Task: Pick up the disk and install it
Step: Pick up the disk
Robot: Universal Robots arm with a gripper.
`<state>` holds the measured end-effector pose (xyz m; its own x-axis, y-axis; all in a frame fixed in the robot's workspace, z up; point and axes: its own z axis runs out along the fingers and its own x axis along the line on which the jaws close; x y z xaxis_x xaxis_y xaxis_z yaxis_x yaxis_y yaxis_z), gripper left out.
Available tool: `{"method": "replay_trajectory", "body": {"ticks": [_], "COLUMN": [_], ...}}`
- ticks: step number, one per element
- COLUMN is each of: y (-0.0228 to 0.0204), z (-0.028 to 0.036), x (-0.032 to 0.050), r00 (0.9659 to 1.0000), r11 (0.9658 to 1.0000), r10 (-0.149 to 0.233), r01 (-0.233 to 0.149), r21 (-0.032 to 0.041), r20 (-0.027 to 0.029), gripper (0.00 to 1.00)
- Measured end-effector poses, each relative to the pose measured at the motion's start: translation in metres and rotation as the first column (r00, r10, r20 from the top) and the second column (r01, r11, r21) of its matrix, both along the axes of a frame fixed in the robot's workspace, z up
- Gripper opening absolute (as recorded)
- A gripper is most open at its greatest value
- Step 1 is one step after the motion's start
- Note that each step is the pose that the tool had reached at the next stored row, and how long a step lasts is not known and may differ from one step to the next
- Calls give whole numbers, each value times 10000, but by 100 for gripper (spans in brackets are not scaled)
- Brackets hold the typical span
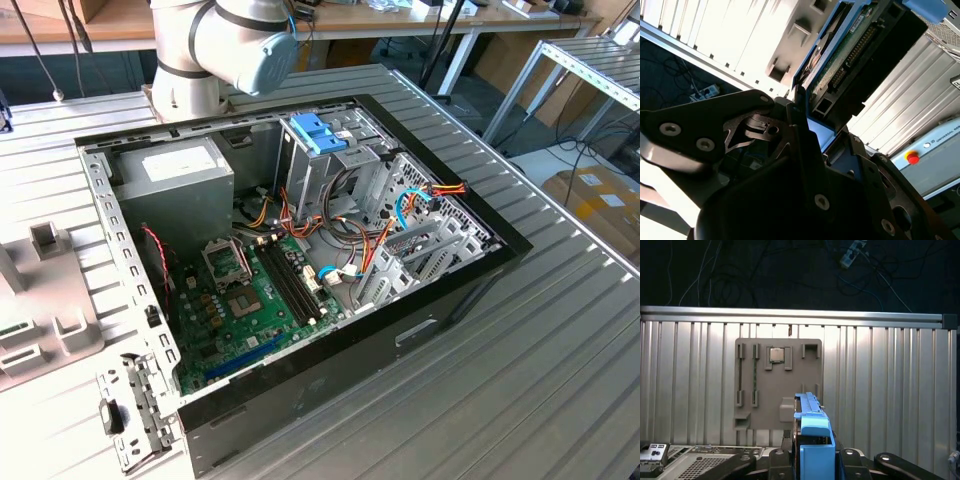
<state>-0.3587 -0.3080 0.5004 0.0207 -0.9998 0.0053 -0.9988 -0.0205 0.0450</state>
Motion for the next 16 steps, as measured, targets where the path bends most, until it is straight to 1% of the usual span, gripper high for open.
{"method": "replay_trajectory", "body": {"ticks": [16], "y": [0], "z": [-2], "x": [129], "r00": [10000], "r11": [10000], "r10": [0], "r01": [0], "r21": [0], "r20": [-1], "gripper": [37]}}
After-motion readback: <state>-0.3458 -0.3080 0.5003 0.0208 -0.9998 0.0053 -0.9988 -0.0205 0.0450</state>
